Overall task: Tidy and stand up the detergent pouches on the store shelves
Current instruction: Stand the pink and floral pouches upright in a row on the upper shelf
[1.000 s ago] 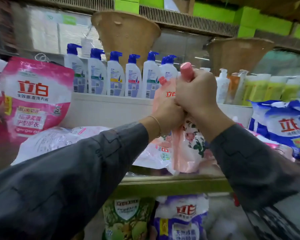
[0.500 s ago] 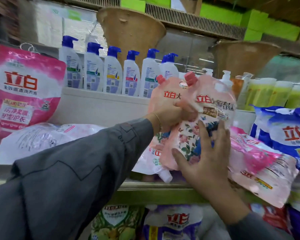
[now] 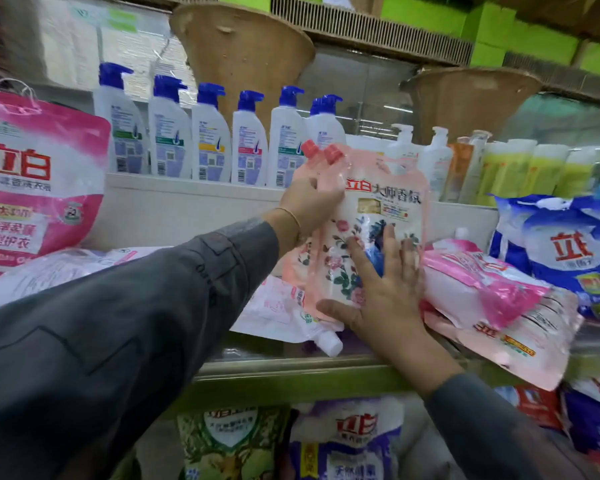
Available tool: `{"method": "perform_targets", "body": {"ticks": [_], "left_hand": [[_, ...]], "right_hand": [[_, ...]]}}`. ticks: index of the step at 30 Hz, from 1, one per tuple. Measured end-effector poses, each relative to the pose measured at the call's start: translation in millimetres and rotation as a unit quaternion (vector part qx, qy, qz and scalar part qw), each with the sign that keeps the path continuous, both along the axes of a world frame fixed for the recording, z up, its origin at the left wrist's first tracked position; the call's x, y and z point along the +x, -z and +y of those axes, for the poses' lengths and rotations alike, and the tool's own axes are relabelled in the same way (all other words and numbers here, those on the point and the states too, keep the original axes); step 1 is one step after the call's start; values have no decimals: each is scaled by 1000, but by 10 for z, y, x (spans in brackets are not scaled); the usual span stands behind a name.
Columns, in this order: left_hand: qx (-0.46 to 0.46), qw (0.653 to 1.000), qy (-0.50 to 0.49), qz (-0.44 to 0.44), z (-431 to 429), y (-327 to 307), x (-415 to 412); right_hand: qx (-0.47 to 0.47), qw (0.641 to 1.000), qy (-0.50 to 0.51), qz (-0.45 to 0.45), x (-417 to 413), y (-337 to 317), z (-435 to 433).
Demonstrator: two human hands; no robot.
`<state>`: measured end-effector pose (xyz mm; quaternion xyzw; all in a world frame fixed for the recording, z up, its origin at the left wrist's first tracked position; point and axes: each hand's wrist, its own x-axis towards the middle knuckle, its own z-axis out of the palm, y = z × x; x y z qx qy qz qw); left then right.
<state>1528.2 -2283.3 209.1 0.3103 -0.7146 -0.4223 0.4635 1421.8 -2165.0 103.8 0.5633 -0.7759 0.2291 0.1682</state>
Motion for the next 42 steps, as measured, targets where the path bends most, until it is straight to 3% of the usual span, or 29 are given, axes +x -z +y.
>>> {"method": "perform_targets", "body": {"ticks": [4,10,15,21,27,29,31,33,36,39,42], "left_hand": [[-17,990,34,-136,144,28,157],[-183,956,-19,-228,319,106,511],[-235,932,-59,-270,260,146,914],[-226,904,-54,-358,174,197,1655],[-228,850,-19,-474,227,290,2476],[-232,836,-1,-498,277,342,2619],[-251,828,10,-501,340,381,2672],[-269,826,23,-494,395,400,2689],[-307,810,25,-499,428,416,2700],[-335,815,-32,-472,432,452,2724],[-370,839,-140,-373,419,482,2775]], "right_hand": [[-109,994,-10,-15,120,95,74],[-184,982,-51,-1,466,70,-34],[-154,980,-121,-22,884,-67,-191],[-61,959,-256,-104,1311,-233,-277],[86,920,-382,10,1478,-300,-278],[90,905,-413,57,1451,-268,-319],[48,896,-435,72,1482,-182,-363],[-61,880,-466,68,1519,-76,-444],[-149,871,-468,15,1610,-94,-490],[-194,862,-466,38,1778,-253,-515],[-231,862,-445,77,1976,-473,-573]]}}
